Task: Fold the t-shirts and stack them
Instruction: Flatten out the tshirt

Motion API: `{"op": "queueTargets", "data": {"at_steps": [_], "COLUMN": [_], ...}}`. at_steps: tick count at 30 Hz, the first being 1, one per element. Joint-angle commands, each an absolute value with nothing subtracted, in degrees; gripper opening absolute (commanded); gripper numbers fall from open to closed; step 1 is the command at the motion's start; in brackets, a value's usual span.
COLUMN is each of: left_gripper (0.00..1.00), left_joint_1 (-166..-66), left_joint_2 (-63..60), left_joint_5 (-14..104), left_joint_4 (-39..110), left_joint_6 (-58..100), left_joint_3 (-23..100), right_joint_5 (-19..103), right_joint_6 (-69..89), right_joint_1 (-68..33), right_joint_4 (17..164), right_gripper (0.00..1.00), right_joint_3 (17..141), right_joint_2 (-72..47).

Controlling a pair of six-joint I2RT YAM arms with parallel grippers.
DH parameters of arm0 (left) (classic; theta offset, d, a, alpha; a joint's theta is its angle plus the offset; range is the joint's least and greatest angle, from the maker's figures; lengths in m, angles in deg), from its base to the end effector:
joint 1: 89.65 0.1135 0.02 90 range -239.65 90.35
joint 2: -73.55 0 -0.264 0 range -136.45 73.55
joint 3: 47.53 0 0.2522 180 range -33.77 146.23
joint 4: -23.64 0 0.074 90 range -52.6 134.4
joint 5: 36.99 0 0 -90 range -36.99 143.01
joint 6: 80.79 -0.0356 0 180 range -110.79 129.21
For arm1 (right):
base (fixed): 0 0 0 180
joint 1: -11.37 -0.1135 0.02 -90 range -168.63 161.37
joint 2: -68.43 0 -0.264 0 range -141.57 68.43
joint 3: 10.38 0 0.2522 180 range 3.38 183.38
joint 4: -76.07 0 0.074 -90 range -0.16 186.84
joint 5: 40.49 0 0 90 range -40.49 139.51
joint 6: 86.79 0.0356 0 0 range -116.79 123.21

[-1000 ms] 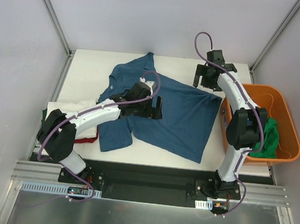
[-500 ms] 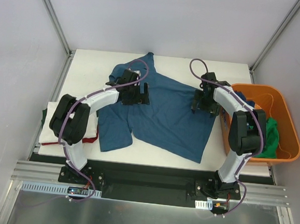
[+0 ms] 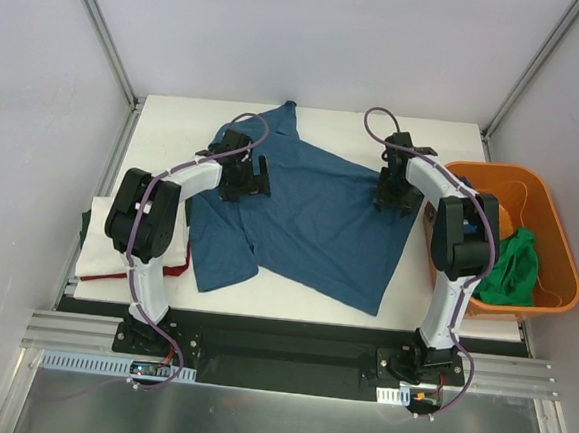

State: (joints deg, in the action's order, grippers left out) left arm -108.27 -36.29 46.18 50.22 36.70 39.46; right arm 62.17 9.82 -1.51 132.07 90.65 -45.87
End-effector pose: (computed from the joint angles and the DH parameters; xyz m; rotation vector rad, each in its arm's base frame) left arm 0.3901 -0.1359 0.1808 -0.1378 2.4865 -0.4971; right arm 0.4040 0.0844 0.1945 -0.0944 2.7399 -0.2148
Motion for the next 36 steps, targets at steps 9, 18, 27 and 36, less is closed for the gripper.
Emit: {"op": "queueTargets", "data": {"at_steps": [9,18,27,36], "left_gripper": [0.99,0.99,0.99,0.99], "left_joint_1": [-106.0,-106.1,-106.2,-106.7], "left_joint_2": [-34.6,-31.9,-31.7,-31.4], "left_joint_5": [49.1,46.5,43.9,42.9], "left_joint_4": [52.4,52.3,52.3,52.3], "left_joint_6": [37.3,37.7,38.1,38.0], "left_joint_3": [36.7,37.2,38.4,39.0], "right_joint_5": [54.3,55.2,62.2,66.0], "right_joint_6": [10.9,12.1,13.1,13.1], "right_joint_1": [-0.5,-0.1,-0.3,-0.6], "right_joint_4": [128.8,127.4,130.6,134.1], "right_gripper": [0.63,0.36,0.12,0.07], "right_joint_3": [98.5,95.7,94.4,93.8], "right_joint_2": [-52.4,-51.6,-46.8,-43.9]}}
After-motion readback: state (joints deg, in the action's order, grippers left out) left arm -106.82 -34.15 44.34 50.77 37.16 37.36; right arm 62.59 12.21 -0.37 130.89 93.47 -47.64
